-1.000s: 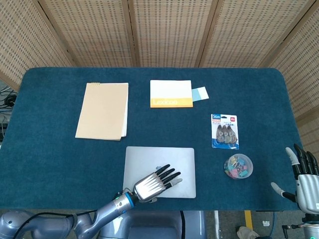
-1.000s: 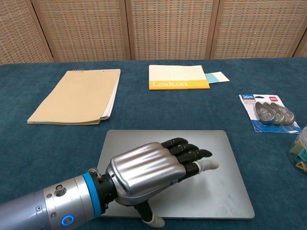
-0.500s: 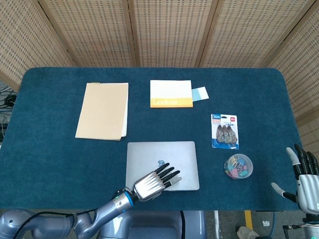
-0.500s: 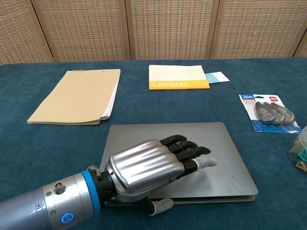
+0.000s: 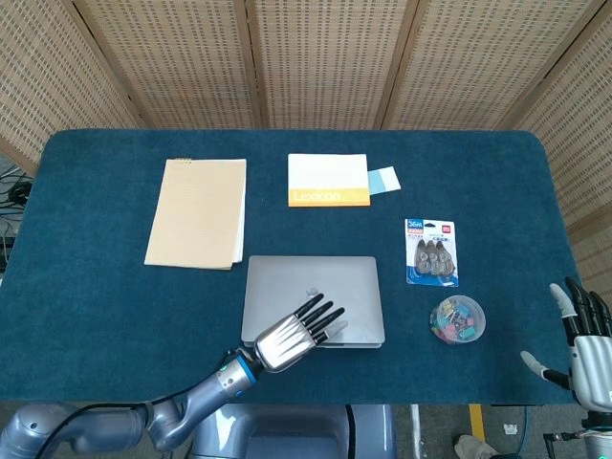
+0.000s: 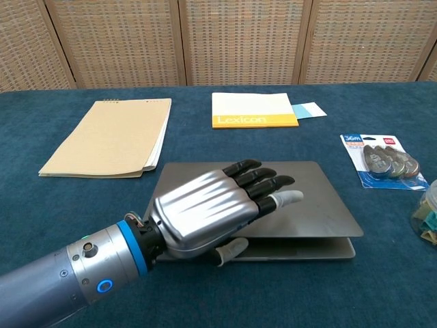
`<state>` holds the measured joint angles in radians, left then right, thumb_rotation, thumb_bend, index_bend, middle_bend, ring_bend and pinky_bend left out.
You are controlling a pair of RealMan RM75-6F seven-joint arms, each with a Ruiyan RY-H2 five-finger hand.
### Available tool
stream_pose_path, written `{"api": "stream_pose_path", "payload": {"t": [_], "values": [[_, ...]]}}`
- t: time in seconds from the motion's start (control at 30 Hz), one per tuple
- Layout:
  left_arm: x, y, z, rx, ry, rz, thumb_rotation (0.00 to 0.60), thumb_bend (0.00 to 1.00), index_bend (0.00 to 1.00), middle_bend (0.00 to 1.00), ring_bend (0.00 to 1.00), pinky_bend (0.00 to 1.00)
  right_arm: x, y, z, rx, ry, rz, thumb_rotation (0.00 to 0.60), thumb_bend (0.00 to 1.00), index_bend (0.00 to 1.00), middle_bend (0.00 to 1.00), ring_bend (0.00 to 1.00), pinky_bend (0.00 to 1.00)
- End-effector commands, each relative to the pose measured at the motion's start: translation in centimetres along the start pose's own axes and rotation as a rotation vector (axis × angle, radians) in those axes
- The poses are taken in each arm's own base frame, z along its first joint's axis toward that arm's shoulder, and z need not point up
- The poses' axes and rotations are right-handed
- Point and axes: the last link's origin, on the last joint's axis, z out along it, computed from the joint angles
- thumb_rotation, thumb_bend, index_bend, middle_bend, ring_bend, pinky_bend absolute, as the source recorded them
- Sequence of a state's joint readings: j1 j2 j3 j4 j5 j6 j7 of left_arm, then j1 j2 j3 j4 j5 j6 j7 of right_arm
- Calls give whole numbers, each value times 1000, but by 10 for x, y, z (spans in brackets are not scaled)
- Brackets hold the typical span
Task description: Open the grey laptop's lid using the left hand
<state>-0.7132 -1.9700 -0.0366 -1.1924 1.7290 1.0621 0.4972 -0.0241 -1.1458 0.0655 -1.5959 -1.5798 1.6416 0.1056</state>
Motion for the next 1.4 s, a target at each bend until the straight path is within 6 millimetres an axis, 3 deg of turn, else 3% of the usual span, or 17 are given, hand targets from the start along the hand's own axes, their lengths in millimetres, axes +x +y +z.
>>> {"api": "stream_pose_path", "payload": {"t": [0.03,0.33,0.53,0.8,0.97,1.4], "values": [[-3,-8,9,61,47,1,600,534,0,0,0,0,-1,0,0,0,-3,-1,600,0,3,0,0,0],[-10,-17,29,172,8,-9,600,531,0,0,0,0,-5,-1,1,9,-23,-9,600,0,3,0,0,0],[-8,-19,31,151,-2,-2,600,531,0,0,0,0,-11,-2,7,62,-84,-29,600,7,53,2,0,0],[4,-25,37,144,-3,-4,600,530,0,0,0,0,-23,-8,23,216,-190,-63,600,283,151,85,0,73],[16,-27,43,146,1,-16,600,530,0,0,0,0,-33,-16,33,303,-299,-28,600,570,198,135,40,157],[36,-39,44,168,19,8,600,530,0,0,0,0,-71,-39,42,469,-495,-67,600,803,238,167,85,194]]}}
